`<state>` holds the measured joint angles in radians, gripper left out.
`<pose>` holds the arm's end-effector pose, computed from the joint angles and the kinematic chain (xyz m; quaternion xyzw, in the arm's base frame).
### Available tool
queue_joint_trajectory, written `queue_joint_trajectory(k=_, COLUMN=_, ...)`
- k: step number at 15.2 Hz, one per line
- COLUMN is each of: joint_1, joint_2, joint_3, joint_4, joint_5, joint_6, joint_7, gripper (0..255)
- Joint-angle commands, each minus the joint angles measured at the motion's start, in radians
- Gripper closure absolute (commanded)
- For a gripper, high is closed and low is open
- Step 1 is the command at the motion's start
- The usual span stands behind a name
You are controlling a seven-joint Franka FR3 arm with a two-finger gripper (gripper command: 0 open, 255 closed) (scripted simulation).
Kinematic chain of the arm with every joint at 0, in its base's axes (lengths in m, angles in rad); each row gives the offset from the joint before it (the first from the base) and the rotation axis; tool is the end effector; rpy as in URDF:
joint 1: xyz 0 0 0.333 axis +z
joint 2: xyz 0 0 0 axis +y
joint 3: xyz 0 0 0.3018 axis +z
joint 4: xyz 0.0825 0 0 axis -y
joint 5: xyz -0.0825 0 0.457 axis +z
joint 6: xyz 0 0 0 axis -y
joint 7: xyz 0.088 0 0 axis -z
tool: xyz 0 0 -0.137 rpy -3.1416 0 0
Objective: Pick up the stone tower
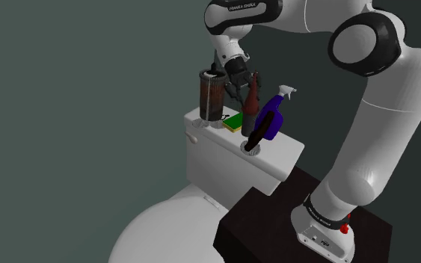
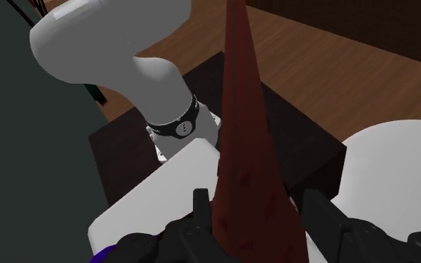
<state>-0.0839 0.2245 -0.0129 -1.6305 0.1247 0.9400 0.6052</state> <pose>0.5542 -0.0331 0.4078 0.8444 -0.2983 -0.4418 0.0528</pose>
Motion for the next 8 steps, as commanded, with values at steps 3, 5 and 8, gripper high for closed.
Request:
queue_joint_trajectory(k=3, joint_1=-0.002, joint_2=0.0, joint_3=-0.001, joint_4=0.046, joint_5=0.003, joint_6=-0.053, joint_7=0.006, gripper=255)
queue_joint_trajectory(k=5, joint_1=-0.002, joint_2=0.0, joint_3=-0.001, joint_4=0.072, joint_5=0.005, joint_6=-0.08, joint_7=0.009, gripper=255)
queue_joint_trajectory(k=8, joint_1=-0.002, joint_2=0.0, joint_3=-0.001, joint_4=0.087, joint_5=0.006, joint_6=-0.095, joint_7=0.011, gripper=255)
